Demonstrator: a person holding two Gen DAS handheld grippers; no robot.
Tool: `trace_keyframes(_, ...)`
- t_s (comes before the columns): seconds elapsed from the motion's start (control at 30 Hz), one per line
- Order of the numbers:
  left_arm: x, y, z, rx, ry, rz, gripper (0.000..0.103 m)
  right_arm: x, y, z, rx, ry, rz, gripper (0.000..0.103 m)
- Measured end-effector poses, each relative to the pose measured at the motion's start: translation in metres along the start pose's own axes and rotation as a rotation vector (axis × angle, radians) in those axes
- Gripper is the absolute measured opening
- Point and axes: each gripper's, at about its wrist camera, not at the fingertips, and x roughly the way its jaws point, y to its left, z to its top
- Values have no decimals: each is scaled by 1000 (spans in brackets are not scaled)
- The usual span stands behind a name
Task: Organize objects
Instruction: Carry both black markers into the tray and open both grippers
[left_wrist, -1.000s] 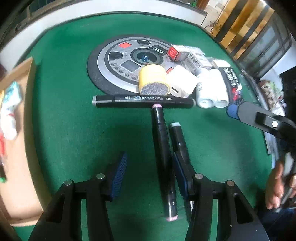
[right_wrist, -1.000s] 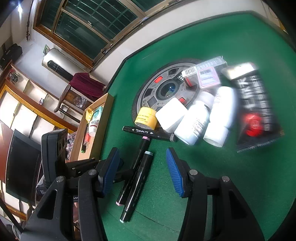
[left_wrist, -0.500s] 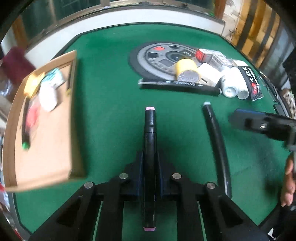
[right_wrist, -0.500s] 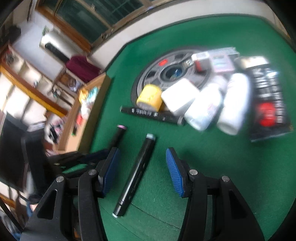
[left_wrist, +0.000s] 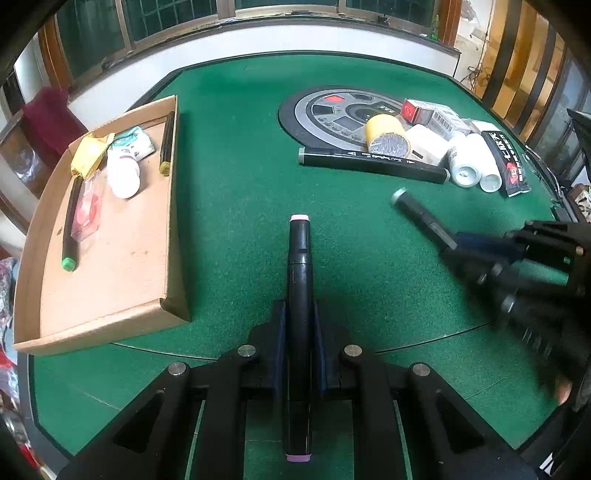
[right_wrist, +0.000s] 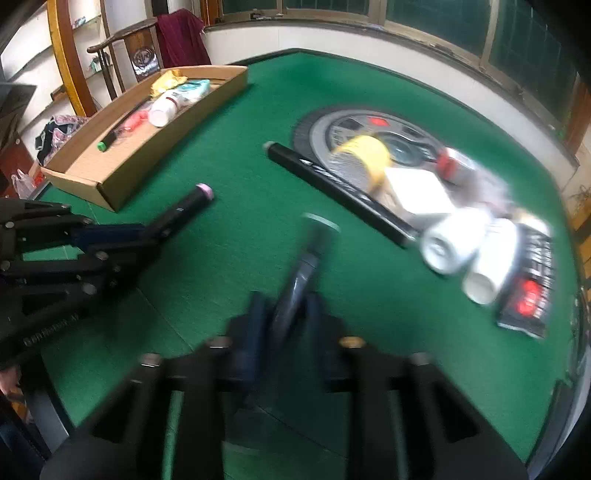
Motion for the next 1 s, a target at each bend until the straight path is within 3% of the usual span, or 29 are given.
trace_keyframes(0.1,-2,0,-2,6,-12,4,12,-4,-14,-2,37,-1,-23,12)
trace_keyframes(0.2,-3,2,-3,-12,-27,-17,12,-10,-19,-1,70,-25,9,12)
trace_keyframes(0.33,-4,10,-2,-57,-20,-111,12,-21,-16,0,95,-67,60,12)
trace_keyframes(0.63,-17,17,4,-108,-49,-187,12,-25,-16,4,132,-94,136,12)
trace_keyframes(1.0,-51,52,5,-195,-138,-220,12,-29,-2,12,165,-101,284,12)
